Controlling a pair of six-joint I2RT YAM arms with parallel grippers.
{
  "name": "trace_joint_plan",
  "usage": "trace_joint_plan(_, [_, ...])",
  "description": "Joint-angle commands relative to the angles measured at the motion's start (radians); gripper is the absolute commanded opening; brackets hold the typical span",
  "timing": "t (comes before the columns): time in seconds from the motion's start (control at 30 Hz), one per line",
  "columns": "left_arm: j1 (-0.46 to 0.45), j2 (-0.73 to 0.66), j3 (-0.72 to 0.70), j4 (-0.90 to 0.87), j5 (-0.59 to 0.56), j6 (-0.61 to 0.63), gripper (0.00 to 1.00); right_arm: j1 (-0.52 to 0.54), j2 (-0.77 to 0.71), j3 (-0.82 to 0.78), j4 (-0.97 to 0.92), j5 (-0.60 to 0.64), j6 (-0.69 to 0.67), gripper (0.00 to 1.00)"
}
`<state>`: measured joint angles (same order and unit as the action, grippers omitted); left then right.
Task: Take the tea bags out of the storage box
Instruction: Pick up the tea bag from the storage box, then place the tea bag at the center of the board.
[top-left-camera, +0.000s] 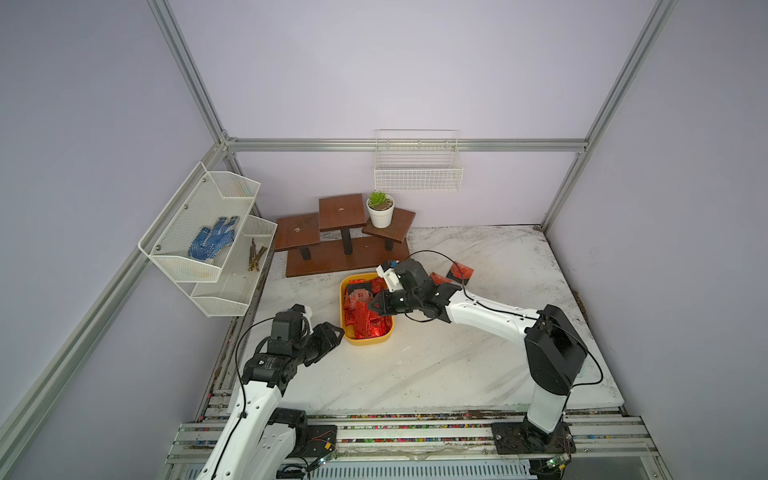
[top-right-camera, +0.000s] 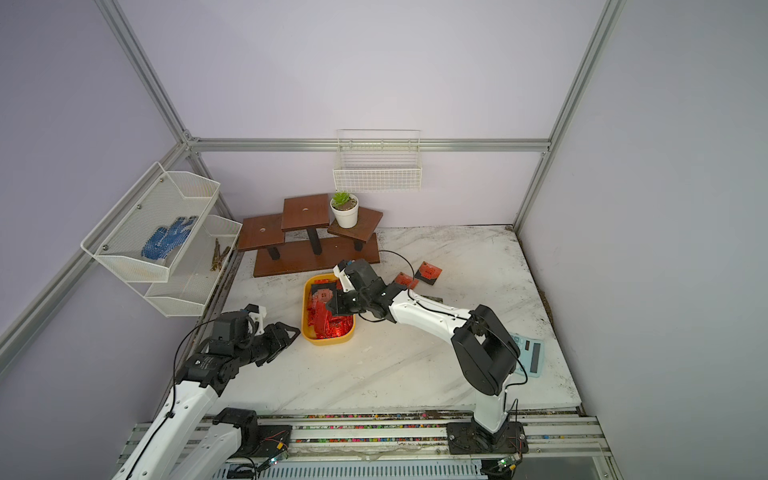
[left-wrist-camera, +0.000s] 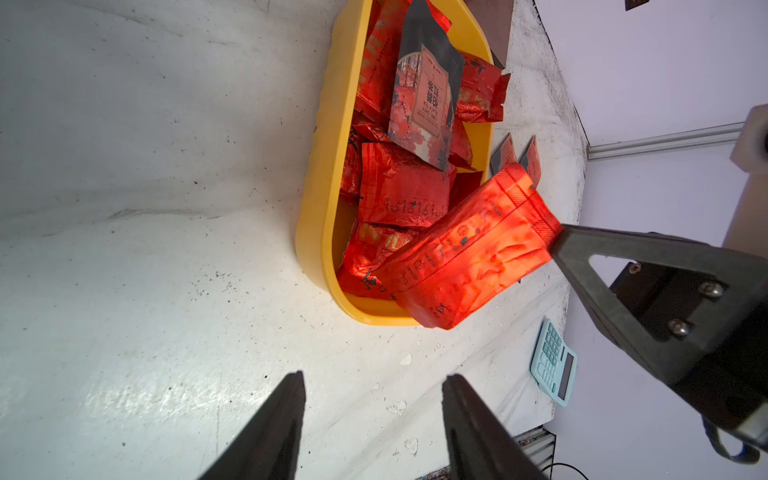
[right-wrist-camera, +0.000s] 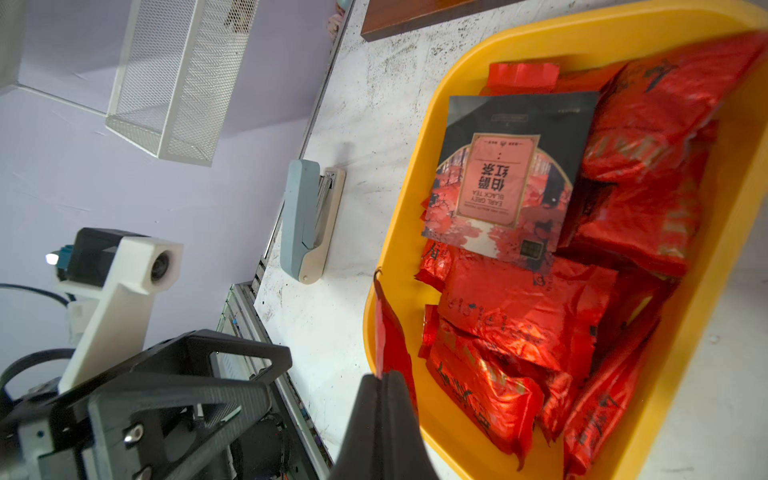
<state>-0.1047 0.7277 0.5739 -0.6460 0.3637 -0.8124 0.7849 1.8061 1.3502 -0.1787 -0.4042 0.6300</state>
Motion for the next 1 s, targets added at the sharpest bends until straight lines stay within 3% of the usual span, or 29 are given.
trace_joint_plan(0.0, [0.007, -0.009, 0.036, 0.015, 0.018, -0.007, 0.57, -0.044, -0.070, -0.022, 0.048, -0.036, 0.017, 0.00])
trace_joint_plan(0.53, [0.001, 0.048, 0.099, 0.051, 0.092, -0.009, 0.57, -0.339, -0.242, -0.171, -0.056, -0.159, -0.108, 0.00])
trace_joint_plan(0.8, [-0.031, 0.077, 0.099, 0.092, 0.084, -0.036, 0.57, -0.386, -0.112, -0.185, -0.091, -0.243, -0.200, 0.00])
trace_joint_plan(0.97, [-0.049, 0.087, 0.093, 0.101, 0.074, -0.045, 0.57, -0.389, 0.000, -0.144, -0.037, -0.231, -0.199, 0.00])
